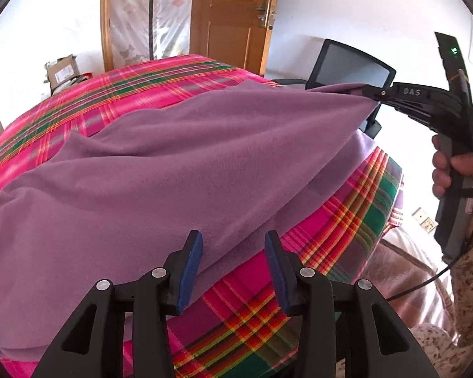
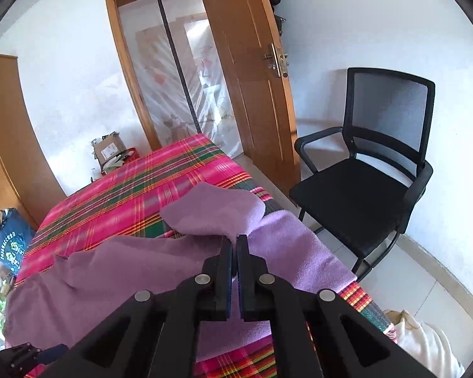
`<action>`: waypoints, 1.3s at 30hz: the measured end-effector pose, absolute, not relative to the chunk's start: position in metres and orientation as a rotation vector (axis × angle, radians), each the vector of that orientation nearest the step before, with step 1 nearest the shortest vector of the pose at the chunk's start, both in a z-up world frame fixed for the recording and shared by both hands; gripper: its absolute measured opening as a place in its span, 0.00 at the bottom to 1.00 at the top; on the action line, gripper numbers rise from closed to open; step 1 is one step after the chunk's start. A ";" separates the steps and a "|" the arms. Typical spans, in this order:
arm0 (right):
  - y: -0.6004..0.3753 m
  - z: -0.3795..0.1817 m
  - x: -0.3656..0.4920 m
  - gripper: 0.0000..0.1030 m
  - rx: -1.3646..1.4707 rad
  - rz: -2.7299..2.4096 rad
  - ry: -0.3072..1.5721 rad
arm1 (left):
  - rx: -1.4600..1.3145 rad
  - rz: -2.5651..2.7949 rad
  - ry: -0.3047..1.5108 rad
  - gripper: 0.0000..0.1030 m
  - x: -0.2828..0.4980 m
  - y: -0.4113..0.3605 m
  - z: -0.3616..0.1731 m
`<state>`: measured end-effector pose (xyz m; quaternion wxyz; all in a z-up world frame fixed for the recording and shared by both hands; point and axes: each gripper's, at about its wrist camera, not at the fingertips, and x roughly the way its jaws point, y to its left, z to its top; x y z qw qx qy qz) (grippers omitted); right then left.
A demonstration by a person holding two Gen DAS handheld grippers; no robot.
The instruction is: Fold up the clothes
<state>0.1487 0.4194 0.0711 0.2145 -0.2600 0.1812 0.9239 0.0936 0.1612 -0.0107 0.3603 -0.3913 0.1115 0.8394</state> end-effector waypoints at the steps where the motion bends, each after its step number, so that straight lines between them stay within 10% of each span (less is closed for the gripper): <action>1: 0.420 0.072 0.150 0.03 -0.718 2.563 0.500 | -1.012 2.167 0.288 0.41 0.093 0.161 -0.012; 14: 0.432 0.054 0.145 0.03 -0.788 2.526 0.548 | -1.036 2.163 0.332 0.41 0.086 0.168 -0.021; 17: 0.433 0.052 0.146 0.03 -0.790 2.527 0.551 | -1.027 2.163 0.353 0.12 0.087 0.169 -0.021; 22: 0.433 0.052 0.146 0.03 -0.795 2.530 0.558 | -1.031 2.148 0.307 0.05 0.085 0.164 -0.019; 39: 0.441 0.037 0.150 0.03 -0.854 2.506 0.574 | -1.062 2.106 0.247 0.04 0.092 0.160 -0.016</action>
